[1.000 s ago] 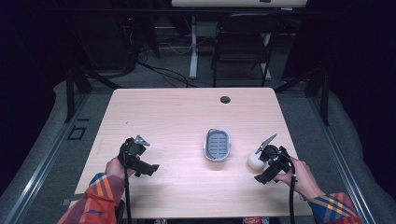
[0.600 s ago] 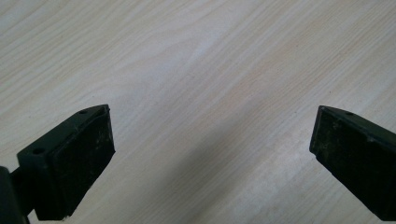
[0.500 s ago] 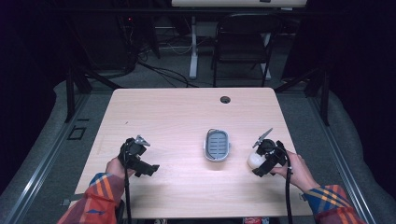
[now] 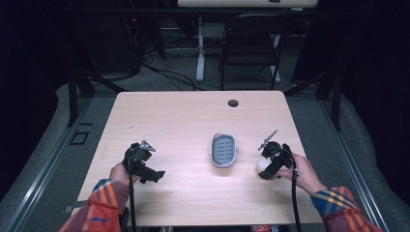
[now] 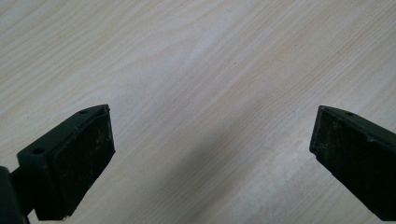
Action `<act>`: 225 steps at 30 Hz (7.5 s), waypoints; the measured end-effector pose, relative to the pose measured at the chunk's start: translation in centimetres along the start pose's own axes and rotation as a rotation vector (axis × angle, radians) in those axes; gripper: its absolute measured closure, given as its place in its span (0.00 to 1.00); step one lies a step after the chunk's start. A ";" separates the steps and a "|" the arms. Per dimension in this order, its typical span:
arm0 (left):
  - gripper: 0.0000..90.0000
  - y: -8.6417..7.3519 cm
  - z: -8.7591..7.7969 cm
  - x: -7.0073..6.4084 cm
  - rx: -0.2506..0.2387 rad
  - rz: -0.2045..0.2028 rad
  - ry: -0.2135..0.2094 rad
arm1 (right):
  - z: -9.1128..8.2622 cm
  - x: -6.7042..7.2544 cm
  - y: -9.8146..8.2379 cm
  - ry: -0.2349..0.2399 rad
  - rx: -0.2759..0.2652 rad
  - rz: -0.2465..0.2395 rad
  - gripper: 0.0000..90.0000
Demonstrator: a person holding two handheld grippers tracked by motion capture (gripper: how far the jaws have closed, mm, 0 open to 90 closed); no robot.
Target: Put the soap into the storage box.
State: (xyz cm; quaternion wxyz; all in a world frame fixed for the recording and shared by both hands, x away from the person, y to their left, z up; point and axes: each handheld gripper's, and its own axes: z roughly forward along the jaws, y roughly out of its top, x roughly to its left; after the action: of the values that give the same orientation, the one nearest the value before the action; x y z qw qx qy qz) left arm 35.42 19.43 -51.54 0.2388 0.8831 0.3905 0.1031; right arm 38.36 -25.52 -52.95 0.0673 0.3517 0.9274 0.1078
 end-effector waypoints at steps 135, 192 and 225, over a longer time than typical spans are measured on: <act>0.00 0.1 0.2 -0.3 0.020 0.016 0.001 | -2.6 0.5 5.3 -0.024 -0.003 -0.105 0.26; 0.00 0.1 0.3 -0.3 0.038 0.030 -0.003 | -5.1 2.3 12.7 -0.056 -0.026 -0.224 0.26; 0.00 -0.1 0.3 -0.3 0.033 0.023 0.001 | -1.7 4.5 16.4 -0.008 0.035 -0.287 0.26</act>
State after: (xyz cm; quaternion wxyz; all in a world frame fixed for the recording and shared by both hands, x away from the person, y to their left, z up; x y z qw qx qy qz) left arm 35.29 19.15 -51.84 0.2228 0.8912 0.3823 0.0998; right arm 45.15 -10.77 -47.50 0.0794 0.2170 0.9697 0.0793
